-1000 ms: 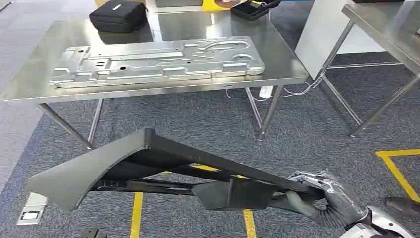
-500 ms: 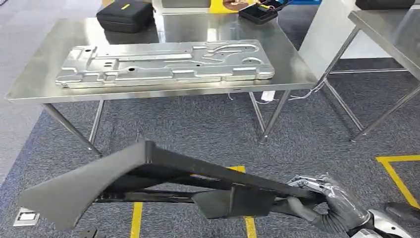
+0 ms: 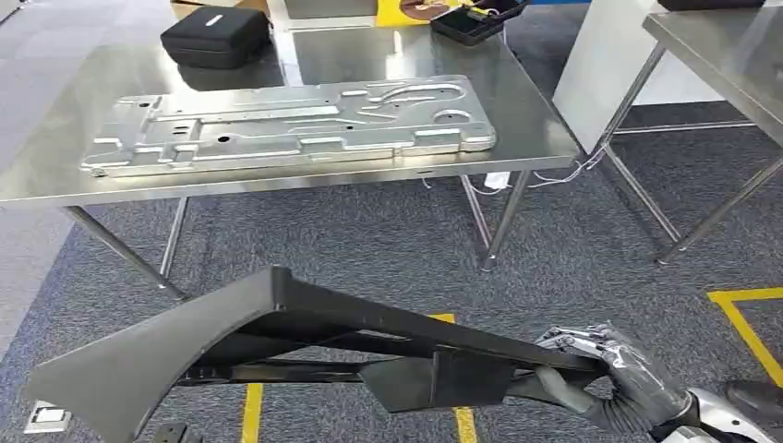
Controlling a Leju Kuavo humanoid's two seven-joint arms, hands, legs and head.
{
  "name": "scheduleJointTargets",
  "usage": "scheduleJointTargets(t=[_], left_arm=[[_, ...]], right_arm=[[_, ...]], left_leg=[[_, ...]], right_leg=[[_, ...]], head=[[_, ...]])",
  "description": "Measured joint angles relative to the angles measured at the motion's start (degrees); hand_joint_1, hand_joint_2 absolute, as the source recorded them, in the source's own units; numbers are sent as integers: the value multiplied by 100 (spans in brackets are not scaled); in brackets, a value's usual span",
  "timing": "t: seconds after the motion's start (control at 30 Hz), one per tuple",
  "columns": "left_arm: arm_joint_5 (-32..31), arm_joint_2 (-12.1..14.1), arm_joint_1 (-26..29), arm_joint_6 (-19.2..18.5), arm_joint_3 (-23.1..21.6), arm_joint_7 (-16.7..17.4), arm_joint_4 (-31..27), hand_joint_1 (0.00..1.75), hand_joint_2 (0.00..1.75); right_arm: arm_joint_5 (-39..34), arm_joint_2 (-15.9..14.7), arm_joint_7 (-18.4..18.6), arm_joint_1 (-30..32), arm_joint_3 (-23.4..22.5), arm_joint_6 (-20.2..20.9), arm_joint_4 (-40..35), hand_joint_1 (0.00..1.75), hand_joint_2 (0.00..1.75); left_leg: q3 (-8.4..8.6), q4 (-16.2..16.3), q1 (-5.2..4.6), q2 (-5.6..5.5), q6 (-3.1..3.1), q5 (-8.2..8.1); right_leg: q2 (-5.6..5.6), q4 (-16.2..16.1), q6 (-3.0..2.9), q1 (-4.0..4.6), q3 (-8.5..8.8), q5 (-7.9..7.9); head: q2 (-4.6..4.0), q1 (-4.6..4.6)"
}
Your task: Take the parts from the cabinet and place them on the table.
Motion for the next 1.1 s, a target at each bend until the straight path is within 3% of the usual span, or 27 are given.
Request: scheduleJointTargets(t=[0.03, 0.07, 0.13, 0.23, 0.27, 0.33, 0.37, 0.4, 0.43, 0.5, 0.57, 0.6, 0.67, 0.7, 0.73, 0.77, 0.83, 0.87, 0.9, 0.93, 1.0, 1.03, 1.07, 1.1], left_arm=[[2, 15, -2, -2, -2, 2, 0, 0, 175], [2, 9, 0, -2, -2, -2, 0, 0, 175], [6, 13, -2, 0, -2, 0, 0, 0, 175], [11, 22, -6, 0, 0, -18, 0, 0, 175], [11, 22, -7, 0, 0, -18, 0, 0, 175], [11, 20, -2, -2, 0, -18, 0, 0, 175], [11, 20, -2, -2, 0, -18, 0, 0, 175], [13, 20, 3, 0, 0, -17, 0, 0, 175], [11, 20, 6, 0, 0, -18, 0, 0, 175], [13, 20, 7, 0, 0, -17, 0, 0, 175], [13, 24, -3, 0, 0, -15, 0, 0, 175], [11, 24, 1, 0, 0, -18, 0, 0, 175], [13, 24, 5, 0, 0, -18, 0, 0, 175], [11, 28, -8, 0, 0, -18, 0, 0, 175], [11, 26, -13, 0, 0, -24, 0, 0, 175], [11, 26, -16, 0, -2, -31, 0, 0, 175], [13, 31, 1, 0, 0, -31, 0, 0, 175], [13, 28, 16, 0, 0, -31, 0, 0, 175], [13, 31, 29, 0, 0, -31, 0, 0, 175], [13, 31, 37, 0, 0, -31, 0, 0, 175], [13, 31, 40, 0, 0, -33, 0, 0, 175], [13, 35, 46, 0, 0, -35, 0, 0, 175], [13, 42, 45, 0, 0, -35, 0, 0, 175], [13, 44, 39, 2, 0, -33, 0, 0, 175]], right_arm=[[-4, 2, -2, -1, 0, 2, 4, 175, 175], [-7, 0, -4, -17, 2, 11, 7, 175, 175], [-9, 4, -7, -18, -2, 24, 4, 175, 175], [-17, 2, -39, -55, -17, 70, 9, 175, 175], [-24, 2, -59, -83, -17, 83, 13, 175, 175], [-31, 9, -94, -86, -15, 98, 37, 175, 175], [-31, 13, -101, -86, -13, 107, 53, 175, 175], [-33, 17, -107, -87, -13, 111, 65, 175, 175], [-33, 20, -109, -88, -13, 111, 72, 175, 175], [-33, 26, -114, -88, -13, 114, 74, 175, 175], [-35, 46, -120, -85, -9, 114, 90, 175, 175], [-35, 50, -122, -77, -9, 122, 94, 175, 175], [-41, 63, -125, -73, -13, 138, 94, 175, 175], [-42, 68, -125, -72, -11, 149, 92, 175, 175], [-42, 72, -127, -75, -11, 149, 92, 175, 175], [-42, 81, -133, -77, -11, 149, 92, 175, 175], [-41, 98, -149, -74, -9, 151, 92, 175, 175], [-41, 105, -153, -68, -7, 151, 92, 175, 175], [-42, 116, -155, -62, -7, 151, 92, 175, 175], [-41, 125, -157, -60, -7, 151, 92, 175, 175], [-39, 140, -168, -62, -7, 153, 92, 175, 175], [-39, 144, -168, -61, -7, 153, 92, 175, 175], [-37, 155, -173, -69, -5, 153, 92, 175, 175], [-33, 160, -173, -54, -4, 162, 92, 175, 175]], left_leg=[[43, -32, -24, -8, 63, -86], [62, -120, -58, -11, 77, -48], [84, -211, -81, -10, 118, -143], [241, -466, 2, 7, 129, -138], [277, -476, 9, 7, 142, -148], [345, -475, 9, 9, 152, -207], [383, -474, 9, 9, 144, -242], [433, -474, 16, 9, 126, -278], [498, -473, 26, 8, 95, -326], [648, -468, 47, 5, 55, -426], [669, -434, 2, -4, -26, -508], [658, -451, 1, -3, -39, -509], [687, -478, 8, 1, -52, -518], [697, -468, 12, 1, -81, -576], [662, -321, 18, -1, -121, -644], [483, 21, 35, -1, -156, -800], [-61, 958, 48, -1, -190, -1135], [-296, 1299, 47, -2, -193, -1181], [-420, 1379, 46, -2, -183, -1072], [-403, 1185, 44, -2, -159, -824], [-119, 272, 18, -6, -56, -126], [-12, 32, -10, -15, 12, -26], [-24, 30, -40, -19, 56, -38], [13, -70, -59, -17, 74, -83]], right_leg=[[-11, -19, 17, -10, 11, -18], [13, -12, 47, -8, 1, -28], [3, -41, 107, -31, -30, -23], [-11, 82, 175, -16, -42, -128], [-8, 389, 186, -16, -201, -278], [-10, 1301, 225, -32, -733, -598], [-10, 1561, 245, -33, -922, -598], [-13, 1548, 267, -35, -981, -463], [-14, 1284, 286, -39, -914, -196], [-24, 355, 320, -54, -557, 410], [-26, 54, 283, -27, -413, 344], [-20, 66, 203, -30, -431, 309], [-4, 66, 144, -16, -431, 273], [-7, 47, 111, -55, -391, 261], [-14, 43, 70, -58, -360, 234], [-27, 43, 32, -58, -333, 203], [-28, 43, 10, -54, -292, 152], [-24, 43, 6, -53, -263, 124], [-15, 43, 6, -52, -217, 92], [-4, 43, 10, -48, -155, 50], [5, 42, 26, -31, 2, -47], [4, 24, 36, -44, 50, -87], [9, 20, 72, -10, 44, -105], [25, 5, 106, -49, 31, -101]], head=[[0, 7], [0, 2], [0, 2], [0, 7], [0, 11], [0, 9], [0, 9], [0, 9], [0, 9], [0, 9], [0, 11], [0, 9], [0, 9], [0, 11], [0, 7], [0, 9], [0, 9], [0, 9], [0, 9], [0, 9], [0, 9], [0, 11], [0, 11], [0, 11]])
